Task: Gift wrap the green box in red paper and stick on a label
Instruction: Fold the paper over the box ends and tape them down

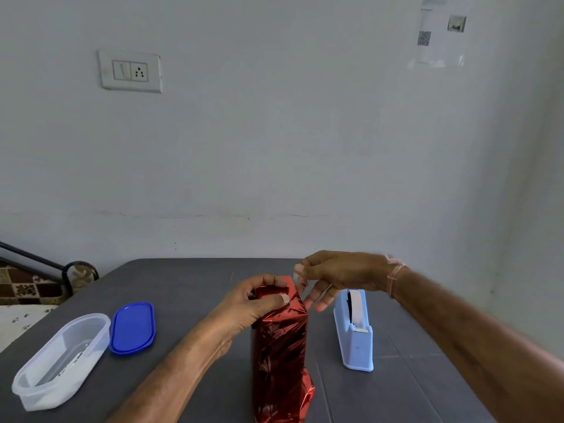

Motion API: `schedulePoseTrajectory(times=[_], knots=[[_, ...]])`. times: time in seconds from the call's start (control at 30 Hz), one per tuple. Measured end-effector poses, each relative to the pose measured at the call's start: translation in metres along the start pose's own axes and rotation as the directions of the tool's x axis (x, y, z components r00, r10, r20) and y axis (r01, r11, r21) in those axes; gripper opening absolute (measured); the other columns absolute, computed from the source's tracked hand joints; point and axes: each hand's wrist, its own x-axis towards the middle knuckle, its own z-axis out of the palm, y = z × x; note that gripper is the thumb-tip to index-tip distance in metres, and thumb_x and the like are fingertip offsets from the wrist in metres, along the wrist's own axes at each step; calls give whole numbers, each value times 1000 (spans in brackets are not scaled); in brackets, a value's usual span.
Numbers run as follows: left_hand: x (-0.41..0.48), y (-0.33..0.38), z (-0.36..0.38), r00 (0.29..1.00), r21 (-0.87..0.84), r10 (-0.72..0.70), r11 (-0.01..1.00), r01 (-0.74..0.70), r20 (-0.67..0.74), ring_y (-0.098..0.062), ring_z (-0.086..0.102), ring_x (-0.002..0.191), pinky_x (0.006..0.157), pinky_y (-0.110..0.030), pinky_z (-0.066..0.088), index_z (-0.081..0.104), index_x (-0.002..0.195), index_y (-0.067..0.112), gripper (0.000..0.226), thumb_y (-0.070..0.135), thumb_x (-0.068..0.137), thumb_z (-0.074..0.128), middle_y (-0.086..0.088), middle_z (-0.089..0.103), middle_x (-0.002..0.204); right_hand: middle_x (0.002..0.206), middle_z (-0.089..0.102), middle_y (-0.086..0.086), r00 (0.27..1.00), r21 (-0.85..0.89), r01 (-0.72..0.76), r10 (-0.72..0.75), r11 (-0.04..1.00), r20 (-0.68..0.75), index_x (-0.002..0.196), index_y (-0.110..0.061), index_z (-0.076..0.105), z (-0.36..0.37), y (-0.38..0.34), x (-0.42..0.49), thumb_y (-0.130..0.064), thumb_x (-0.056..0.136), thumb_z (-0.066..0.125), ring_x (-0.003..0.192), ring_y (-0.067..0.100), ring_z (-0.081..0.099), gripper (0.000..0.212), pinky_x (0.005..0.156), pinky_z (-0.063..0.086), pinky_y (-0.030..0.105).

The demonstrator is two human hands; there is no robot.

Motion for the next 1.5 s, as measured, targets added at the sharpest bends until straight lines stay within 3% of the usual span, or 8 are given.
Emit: schedulePoseTrajectory(times=[0.17, 0.4, 0.6, 0.7, 0.87, 1.13, 1.37, 1.5], knots=[[-3, 1, -2, 1000, -17, -3, 1000, 3, 18, -2, 73, 92, 65, -9, 52, 77, 111, 34, 29, 28, 83, 84, 7, 74, 116, 113, 67, 4, 993, -335, -102, 118, 937, 28, 103, -19, 64, -1, -22, 17, -47, 106, 48, 111, 27, 71, 32, 91, 61, 46], [-3, 0, -3, 1000, -35, -9, 999, 9, 4, -9, 71, 99, 62, -8, 52, 75, 111, 31, 29, 27, 83, 84, 2, 72, 117, 116, 61, 1, 980, -521, -128, 187, 844, 62, 99, -28, 65, 0, -38, 28, -43, 108, 46, 108, 21, 67, 26, 95, 59, 45], [-2, -1, -2, 1000, -20, -5, 1000, 5, 8, -9, 67, 103, 65, -10, 50, 71, 114, 31, 31, 28, 85, 82, 3, 70, 117, 127, 63, 6, 978, -579, -145, 203, 802, 37, 111, -21, 67, 6, -37, 32, -50, 105, 48, 115, 23, 67, 35, 96, 59, 44], [-1, -2, -3, 1000, -18, -2, 1000, 2, 9, -7, 66, 103, 63, -6, 48, 71, 114, 32, 31, 28, 85, 82, 4, 70, 117, 113, 66, 2, 985, -618, -134, 175, 775, 5, 116, -12, 66, 9, -38, 31, -50, 103, 52, 109, 20, 69, 41, 94, 60, 41], [0, -3, -1, 1000, -40, 8, 999, -8, 13, -4, 64, 97, 58, -2, 46, 73, 113, 27, 28, 22, 86, 81, 6, 69, 115, 87, 69, 1, 991, -786, -114, 119, 607, -52, 95, -20, 65, 10, -35, 36, -61, 96, 57, 83, 15, 66, 42, 78, 57, 33], [0, -3, 0, 1000, -19, 8, 1000, -8, 9, -2, 63, 95, 60, -3, 45, 73, 110, 28, 27, 26, 85, 82, 9, 68, 112, 93, 76, 4, 982, -880, -171, 145, 443, -118, 102, -21, 72, 9, -39, 40, -74, 88, 57, 93, 23, 73, 56, 87, 59, 43], [0, -2, 2, 1000, -13, 8, 1000, -8, 12, 0, 63, 94, 57, -1, 44, 73, 111, 27, 26, 24, 87, 80, 11, 68, 111, 83, 73, 3, 981, -896, -185, 137, 403, -140, 94, -21, 68, 9, -44, 39, -69, 89, 60, 65, 10, 60, 48, 76, 54, 34], [-2, -4, 0, 1000, -24, 3, 1000, -3, 12, -4, 64, 100, 69, -11, 44, 73, 110, 31, 26, 27, 85, 81, 9, 69, 114, 73, 67, -2, 972, -882, -227, 150, 413, -180, 79, -18, 65, 6, -42, 41, -65, 87, 66, 62, 12, 60, 48, 67, 50, 29]])
